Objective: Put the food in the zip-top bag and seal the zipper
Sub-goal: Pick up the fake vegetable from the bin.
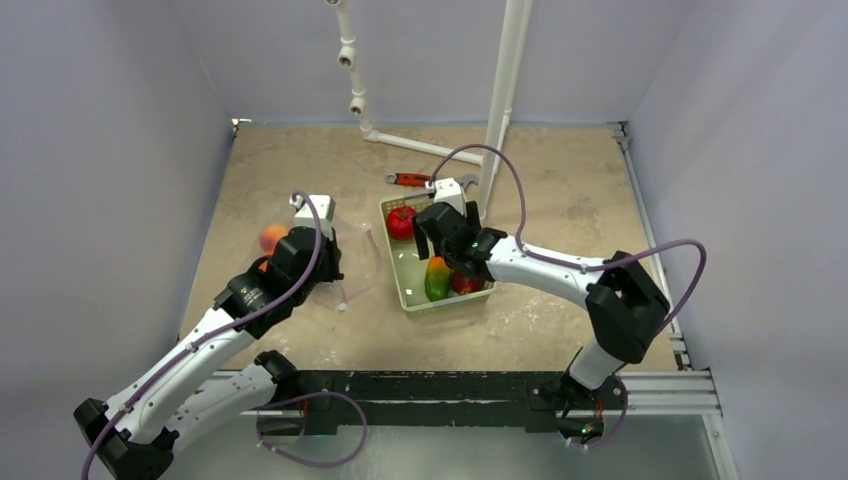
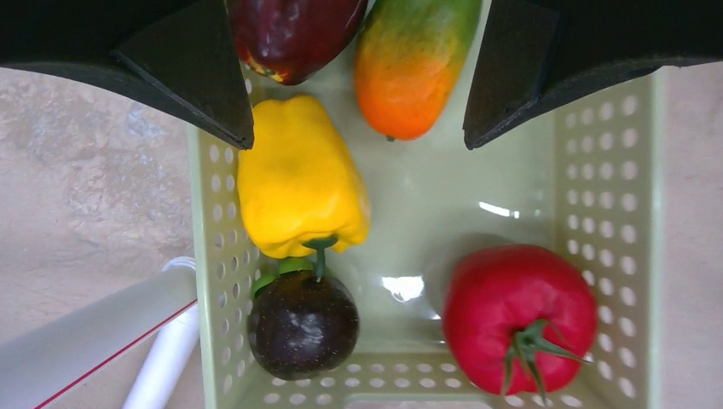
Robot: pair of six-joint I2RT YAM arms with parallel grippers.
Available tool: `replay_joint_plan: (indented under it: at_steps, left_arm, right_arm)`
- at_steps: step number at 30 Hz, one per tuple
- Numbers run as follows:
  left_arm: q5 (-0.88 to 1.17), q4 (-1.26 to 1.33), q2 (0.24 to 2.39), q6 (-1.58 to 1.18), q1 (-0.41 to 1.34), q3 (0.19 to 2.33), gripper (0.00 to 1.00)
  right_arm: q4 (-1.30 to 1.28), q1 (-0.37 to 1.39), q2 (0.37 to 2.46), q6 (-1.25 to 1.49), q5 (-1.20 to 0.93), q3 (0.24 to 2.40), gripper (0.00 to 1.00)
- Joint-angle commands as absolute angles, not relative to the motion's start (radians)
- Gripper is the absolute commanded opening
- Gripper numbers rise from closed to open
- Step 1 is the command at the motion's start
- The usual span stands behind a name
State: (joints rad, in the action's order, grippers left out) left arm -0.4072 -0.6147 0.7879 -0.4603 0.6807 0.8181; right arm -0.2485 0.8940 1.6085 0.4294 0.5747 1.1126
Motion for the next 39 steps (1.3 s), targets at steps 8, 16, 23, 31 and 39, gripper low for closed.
replay_joint_plan:
  at_steps: [8, 16, 23, 31, 39]
  left_arm:
    - [-0.399, -0.574, 0.781, -0.460, 0.678, 0.810, 0.00]
    - [-0.396, -0.574, 0.781, -0.459, 0.678, 0.812, 0.00]
    - [-0.394, -0.573, 0.779, -0.459, 0.678, 0.810, 0.00]
    - [-0.394, -0.574, 0.779, -0.459, 0.678, 0.810, 0.00]
    - [-0.396, -0.574, 0.779, -0.459, 0.678, 0.811, 0.00]
  right_arm:
    - [-0.265, 0.859, 1.712, 0.364, 0.672, 1.161, 0.95]
    - [-0.254, 0.837, 1.774, 0.352, 0.682, 1.198, 0.95]
    - [-0.222, 0.813, 1.810, 0.338, 0.681, 1.206, 0.95]
    - [-0.194, 0.799, 1.826, 0.338, 0.650, 1.213, 0.91]
    - [-0.192, 0.799, 1.820, 0.355, 0.636, 1.210, 0.75]
